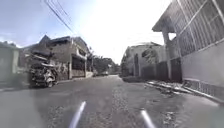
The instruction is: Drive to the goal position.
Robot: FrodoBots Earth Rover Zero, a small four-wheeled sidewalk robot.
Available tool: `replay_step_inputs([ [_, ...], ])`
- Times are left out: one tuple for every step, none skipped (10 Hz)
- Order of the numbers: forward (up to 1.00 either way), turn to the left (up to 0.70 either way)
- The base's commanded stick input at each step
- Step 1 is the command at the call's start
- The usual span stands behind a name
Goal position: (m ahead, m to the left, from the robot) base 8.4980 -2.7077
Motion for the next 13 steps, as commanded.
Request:
replay_step_inputs([
  [0.85,0.0],
  [0.85,0.0],
  [0.85,0.0],
  [0.85,0.0],
  [0.85,0.0],
  [0.85,0.0],
  [0.85,0.0],
  [0.85,0.0],
  [0.85,0.0],
  [0.85,0.0],
  [0.85,0.0],
  [0.85,0.0],
  [0.85,0.0],
])
